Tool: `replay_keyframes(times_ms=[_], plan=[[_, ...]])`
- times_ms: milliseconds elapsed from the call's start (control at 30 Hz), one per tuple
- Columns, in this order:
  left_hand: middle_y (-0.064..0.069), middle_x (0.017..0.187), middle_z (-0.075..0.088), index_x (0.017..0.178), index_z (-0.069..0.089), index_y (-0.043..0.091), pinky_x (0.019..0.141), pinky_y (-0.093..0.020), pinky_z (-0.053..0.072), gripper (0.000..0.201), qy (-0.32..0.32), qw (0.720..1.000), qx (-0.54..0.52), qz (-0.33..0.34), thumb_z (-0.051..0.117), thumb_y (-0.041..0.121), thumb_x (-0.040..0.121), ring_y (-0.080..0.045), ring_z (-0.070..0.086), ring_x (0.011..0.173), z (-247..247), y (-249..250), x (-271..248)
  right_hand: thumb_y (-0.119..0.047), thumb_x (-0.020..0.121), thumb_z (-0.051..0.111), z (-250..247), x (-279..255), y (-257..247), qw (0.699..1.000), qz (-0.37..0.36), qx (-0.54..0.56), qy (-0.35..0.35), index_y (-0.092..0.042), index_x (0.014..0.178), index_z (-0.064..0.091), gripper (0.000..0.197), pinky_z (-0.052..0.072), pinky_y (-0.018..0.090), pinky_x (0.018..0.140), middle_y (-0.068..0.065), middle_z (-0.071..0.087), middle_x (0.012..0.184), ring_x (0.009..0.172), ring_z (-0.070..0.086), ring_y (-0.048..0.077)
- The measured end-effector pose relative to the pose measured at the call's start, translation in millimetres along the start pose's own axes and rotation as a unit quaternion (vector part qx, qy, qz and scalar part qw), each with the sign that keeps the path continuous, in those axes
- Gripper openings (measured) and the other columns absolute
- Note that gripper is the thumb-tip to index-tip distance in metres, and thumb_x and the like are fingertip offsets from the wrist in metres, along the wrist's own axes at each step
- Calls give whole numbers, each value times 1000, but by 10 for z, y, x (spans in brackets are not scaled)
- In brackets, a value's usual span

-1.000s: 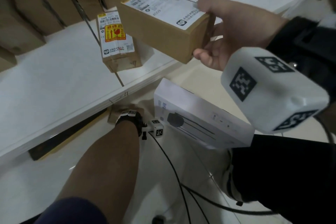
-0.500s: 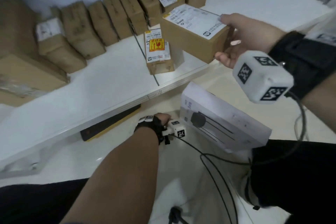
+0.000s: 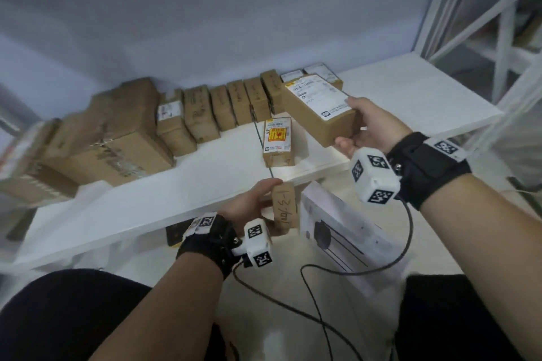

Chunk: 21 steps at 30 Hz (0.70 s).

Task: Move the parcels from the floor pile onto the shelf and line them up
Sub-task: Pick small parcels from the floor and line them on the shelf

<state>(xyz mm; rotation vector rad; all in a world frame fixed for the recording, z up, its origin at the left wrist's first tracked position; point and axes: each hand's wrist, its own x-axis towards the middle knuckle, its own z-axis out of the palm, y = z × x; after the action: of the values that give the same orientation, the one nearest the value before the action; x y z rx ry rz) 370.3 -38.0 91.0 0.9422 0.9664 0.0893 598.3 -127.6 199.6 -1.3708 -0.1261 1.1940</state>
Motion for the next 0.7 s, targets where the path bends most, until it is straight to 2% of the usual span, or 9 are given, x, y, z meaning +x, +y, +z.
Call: replay_keyframes(times_ms=[33,100,200,300,367,467,533,600,700], plan=[[-13,97,65,117,63,14,69,-49,59,43,-3,1000,-2,22,61,46,90,-37,71,76,32,104,-84,-43,88,63,19,-16,-18,1000,-7,7,-2,-17,98,61,29,51,18,45,12,66,89,51,58,20],[-14,110,63,117,66,23,73,-52,57,45,-12,998,-10,59,65,53,83,-45,69,88,96,307,-236,-41,88,63,40,-42,-40,999,-28,22,-6,-15,100,63,28,53,21,46,12,69,94,54,63,22],[-14,131,52,113,68,30,92,-67,47,45,-10,992,-46,113,65,60,80,-57,60,107,162,580,-338,-40,87,66,55,-42,-82,998,-55,35,-5,-14,105,64,32,56,27,53,13,72,103,73,70,25],[-13,140,46,120,63,29,96,-70,42,37,0,978,-112,178,67,45,87,-57,59,109,201,847,-369,-38,84,70,70,-35,-128,996,-52,71,-9,-11,108,63,36,58,32,68,15,71,106,86,71,29],[-14,140,47,124,58,29,91,-66,47,40,-7,968,-142,204,66,38,86,-55,57,111,239,975,-407,-37,85,70,82,-15,-123,994,-52,92,-24,-12,110,62,36,57,35,74,14,70,104,87,70,29],[-11,137,52,133,51,36,80,-59,53,36,0,955,-157,252,51,36,97,-45,62,108,305,1168,-412,-38,88,67,108,6,-152,992,-63,91,-53,-18,115,62,34,58,40,81,7,73,90,83,70,28],[-9,136,54,140,42,43,78,-57,55,42,18,945,-168,280,49,34,99,-39,68,104,319,1274,-374,-39,90,64,142,-11,-157,992,-72,76,-69,-20,119,59,34,57,43,88,7,73,95,87,70,30],[-11,133,57,142,37,44,79,-58,55,49,22,943,-163,290,52,31,98,-37,67,105,335,1344,-312,-37,90,65,193,-38,-138,992,-86,61,-73,-20,122,52,38,57,46,90,11,71,107,95,70,35],[-15,128,60,141,42,31,90,-60,53,58,21,953,-113,281,63,34,86,-36,61,113,377,1371,-198,-34,91,65,237,-72,-67,991,-109,35,-74,-20,125,48,41,57,48,89,13,69,112,101,69,39]])
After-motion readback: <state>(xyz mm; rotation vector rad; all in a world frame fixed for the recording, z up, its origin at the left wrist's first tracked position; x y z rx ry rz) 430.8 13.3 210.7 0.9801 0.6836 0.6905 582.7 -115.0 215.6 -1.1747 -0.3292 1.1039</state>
